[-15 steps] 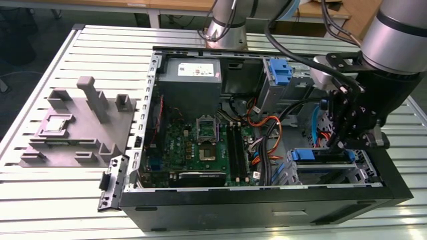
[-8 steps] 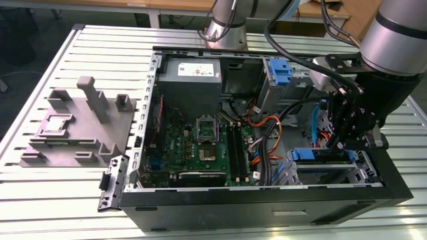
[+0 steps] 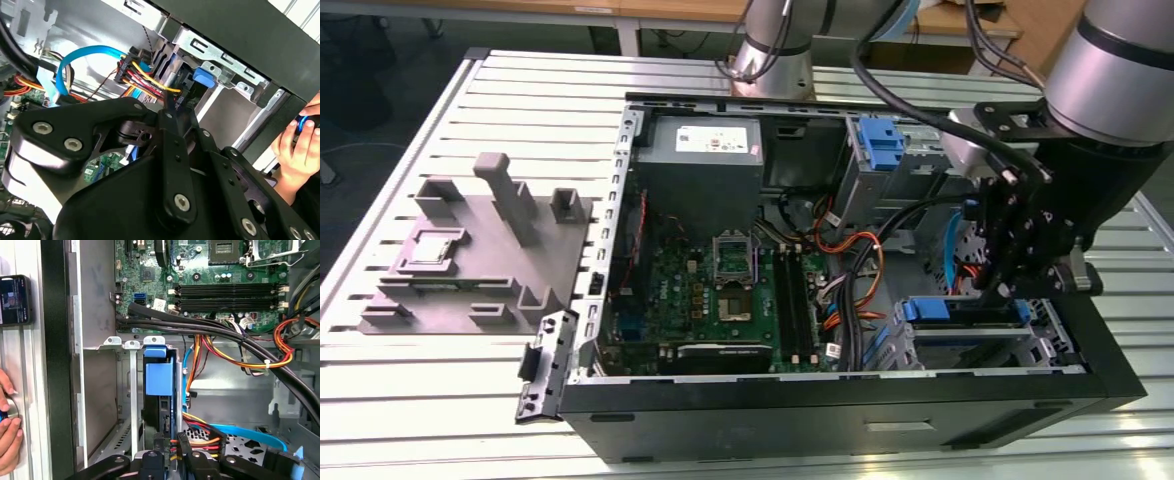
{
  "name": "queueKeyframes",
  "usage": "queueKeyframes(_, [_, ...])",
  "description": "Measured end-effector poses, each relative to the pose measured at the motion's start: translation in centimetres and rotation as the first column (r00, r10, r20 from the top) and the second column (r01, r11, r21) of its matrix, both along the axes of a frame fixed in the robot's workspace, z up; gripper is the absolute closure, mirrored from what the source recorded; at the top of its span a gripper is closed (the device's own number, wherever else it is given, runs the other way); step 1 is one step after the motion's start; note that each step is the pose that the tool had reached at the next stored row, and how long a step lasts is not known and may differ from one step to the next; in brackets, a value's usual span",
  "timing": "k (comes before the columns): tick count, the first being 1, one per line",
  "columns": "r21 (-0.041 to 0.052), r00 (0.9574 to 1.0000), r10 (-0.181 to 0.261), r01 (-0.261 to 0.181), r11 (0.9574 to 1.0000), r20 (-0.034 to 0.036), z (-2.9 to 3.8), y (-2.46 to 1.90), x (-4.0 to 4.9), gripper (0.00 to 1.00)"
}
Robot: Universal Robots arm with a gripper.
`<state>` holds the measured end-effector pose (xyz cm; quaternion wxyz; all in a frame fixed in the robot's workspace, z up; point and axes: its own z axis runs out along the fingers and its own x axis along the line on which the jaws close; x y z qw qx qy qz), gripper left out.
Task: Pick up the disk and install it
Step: 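Insert the first disk wire, then insert the second disk wire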
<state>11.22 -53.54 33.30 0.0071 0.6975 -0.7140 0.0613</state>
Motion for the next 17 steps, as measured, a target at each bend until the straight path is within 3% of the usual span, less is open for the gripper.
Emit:
queueKeyframes(4, [0.013,1.0,0.0,0.0,0.9999,-0.0021,0.48,0.0,0.0,0.76])
queueKeyframes(8, [0.0137,1.0,0.0,0.0,0.9999,-0.0026,0.48,0.0,0.0,0.9])
queueKeyframes(17, [0.0136,1.0,0.0,0.0,0.9999,-0.0032,0.48,0.0,0.0,0.9])
